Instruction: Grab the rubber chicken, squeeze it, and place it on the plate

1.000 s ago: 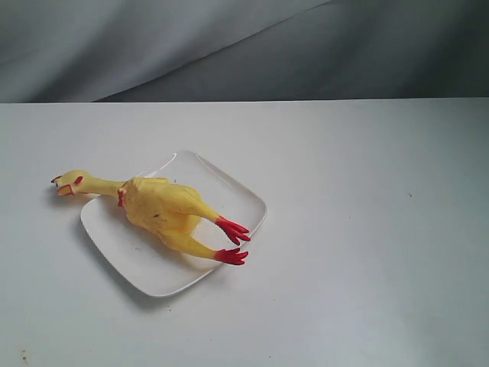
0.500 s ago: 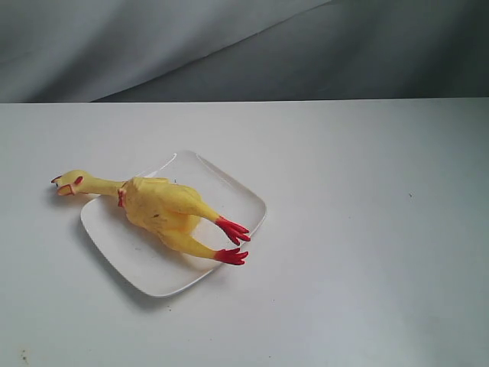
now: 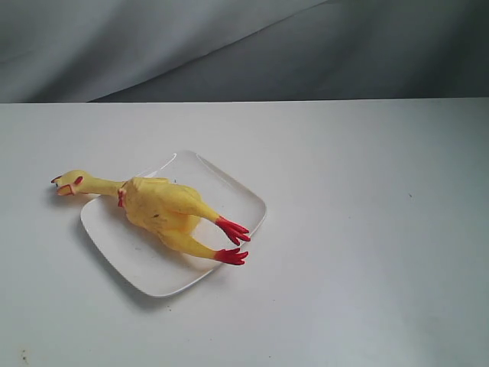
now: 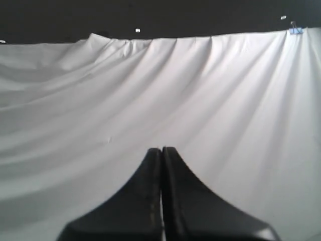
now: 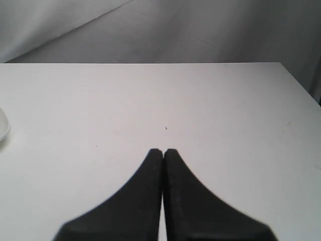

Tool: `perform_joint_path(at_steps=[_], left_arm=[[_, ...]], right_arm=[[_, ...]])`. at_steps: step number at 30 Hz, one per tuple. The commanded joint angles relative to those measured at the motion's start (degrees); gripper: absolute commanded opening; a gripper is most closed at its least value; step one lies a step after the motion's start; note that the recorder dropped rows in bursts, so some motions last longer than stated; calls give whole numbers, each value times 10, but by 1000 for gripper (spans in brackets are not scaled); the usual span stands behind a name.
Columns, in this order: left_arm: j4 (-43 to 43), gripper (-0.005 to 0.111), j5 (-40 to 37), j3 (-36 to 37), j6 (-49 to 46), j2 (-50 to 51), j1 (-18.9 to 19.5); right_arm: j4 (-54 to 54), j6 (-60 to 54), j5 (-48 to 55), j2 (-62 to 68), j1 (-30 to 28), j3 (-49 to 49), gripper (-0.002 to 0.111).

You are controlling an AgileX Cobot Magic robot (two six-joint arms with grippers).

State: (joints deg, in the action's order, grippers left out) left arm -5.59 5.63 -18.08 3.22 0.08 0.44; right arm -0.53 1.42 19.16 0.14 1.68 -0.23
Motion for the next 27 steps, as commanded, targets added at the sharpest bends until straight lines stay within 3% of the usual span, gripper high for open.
perform_joint_path(at_steps=[1,3,14,17,23,27], left_arm=[[4,0,-98,7,-5,-1,2],[6,0,-125,22,-3,-1,2],[9,0,-78,177,19,-1,2],[9,0,-98,181,41,-1,2],[9,0,-221,181,40,-1,2],[9,0,-218,181,40,-1,2]], right_arm=[[-2,2,-2,-1,-5,2,0],[-2,2,-2,-1,-5,2,0],[-2,2,-2,-1,-5,2,0],[-2,2,-2,-1,-5,2,0],[1,2,-2,-1,-5,2,0],[1,2,-2,-1,-5,2,0]])
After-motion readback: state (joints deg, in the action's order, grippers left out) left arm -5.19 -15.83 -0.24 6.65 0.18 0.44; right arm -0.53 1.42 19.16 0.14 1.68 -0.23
